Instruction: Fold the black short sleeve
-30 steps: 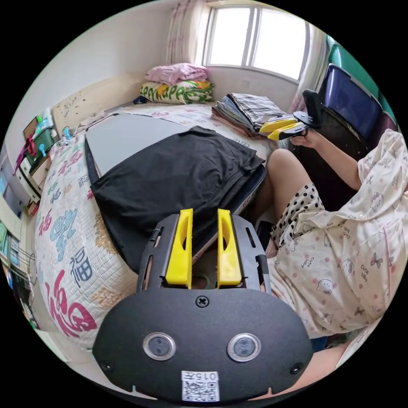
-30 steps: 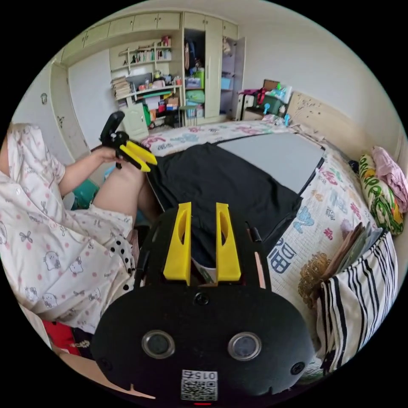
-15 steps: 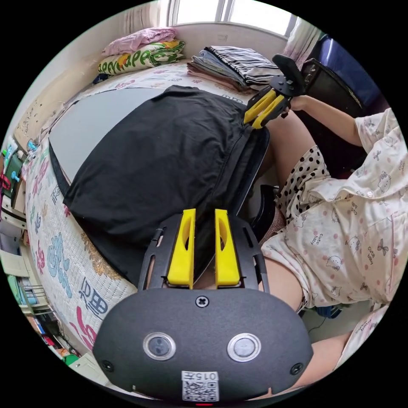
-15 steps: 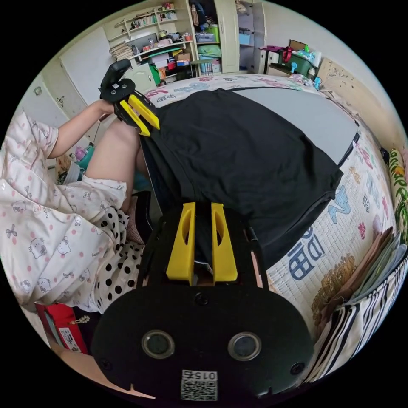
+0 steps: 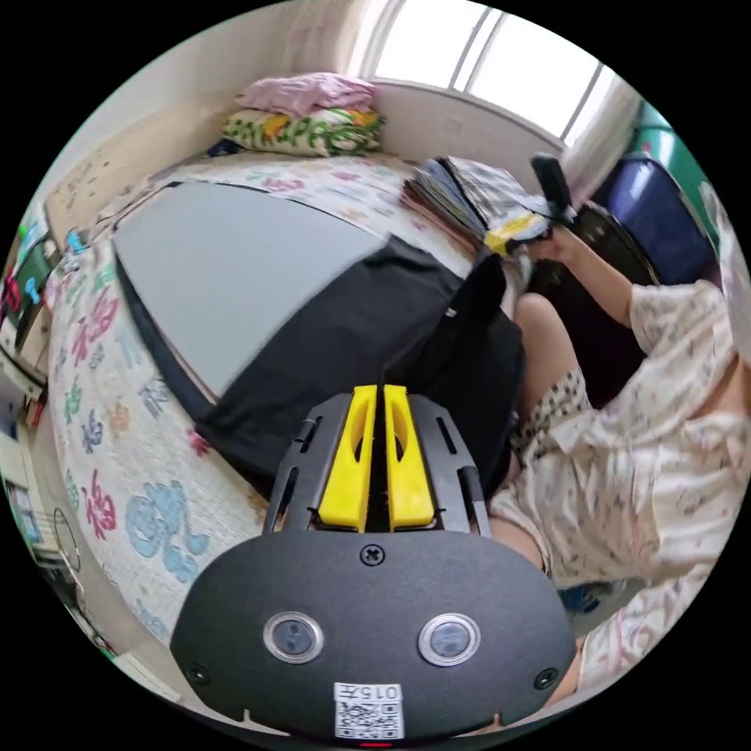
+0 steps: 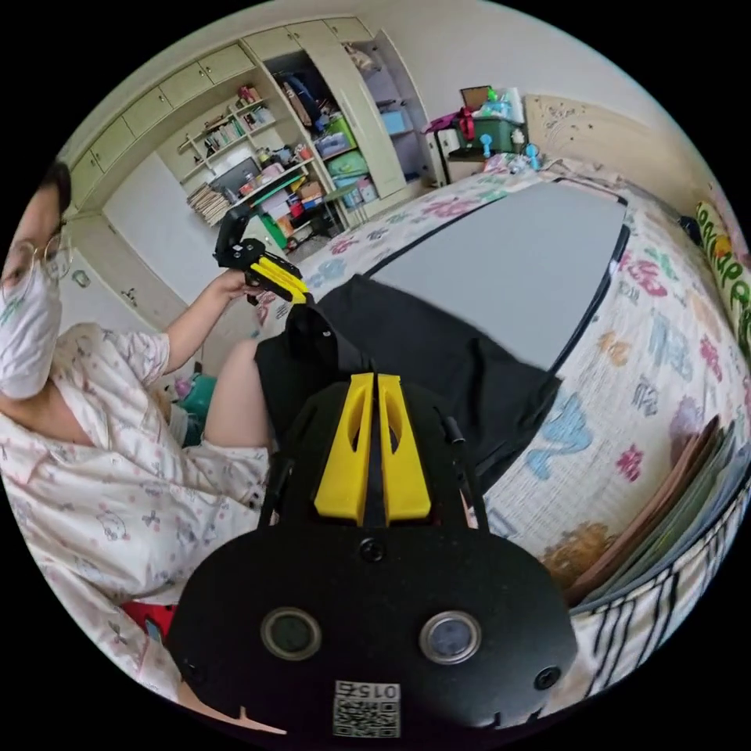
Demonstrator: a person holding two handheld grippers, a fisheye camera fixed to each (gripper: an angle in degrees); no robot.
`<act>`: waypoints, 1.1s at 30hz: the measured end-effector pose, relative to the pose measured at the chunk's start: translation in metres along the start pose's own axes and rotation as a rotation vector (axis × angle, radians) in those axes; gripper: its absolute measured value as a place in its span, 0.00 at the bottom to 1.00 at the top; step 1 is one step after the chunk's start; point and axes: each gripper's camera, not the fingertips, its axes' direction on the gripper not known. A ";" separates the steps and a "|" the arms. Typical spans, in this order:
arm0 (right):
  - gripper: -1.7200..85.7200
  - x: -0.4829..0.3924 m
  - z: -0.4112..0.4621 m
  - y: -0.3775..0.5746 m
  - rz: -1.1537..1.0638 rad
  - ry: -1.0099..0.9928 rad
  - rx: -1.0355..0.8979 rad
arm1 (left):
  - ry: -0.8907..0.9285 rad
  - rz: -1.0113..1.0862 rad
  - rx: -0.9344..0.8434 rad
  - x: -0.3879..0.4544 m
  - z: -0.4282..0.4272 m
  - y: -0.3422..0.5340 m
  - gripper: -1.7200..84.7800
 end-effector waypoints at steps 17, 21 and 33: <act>0.13 0.118 0.070 -0.174 -0.049 0.124 0.006 | -0.127 -0.077 0.236 -0.122 0.117 -0.037 0.12; 0.15 0.117 0.102 -0.177 -0.110 0.205 -0.104 | -0.051 0.028 0.088 -0.088 0.171 -0.037 0.14; 0.02 0.201 0.080 -0.248 0.100 0.283 -0.185 | 0.007 -0.145 0.055 -0.143 0.215 0.000 0.04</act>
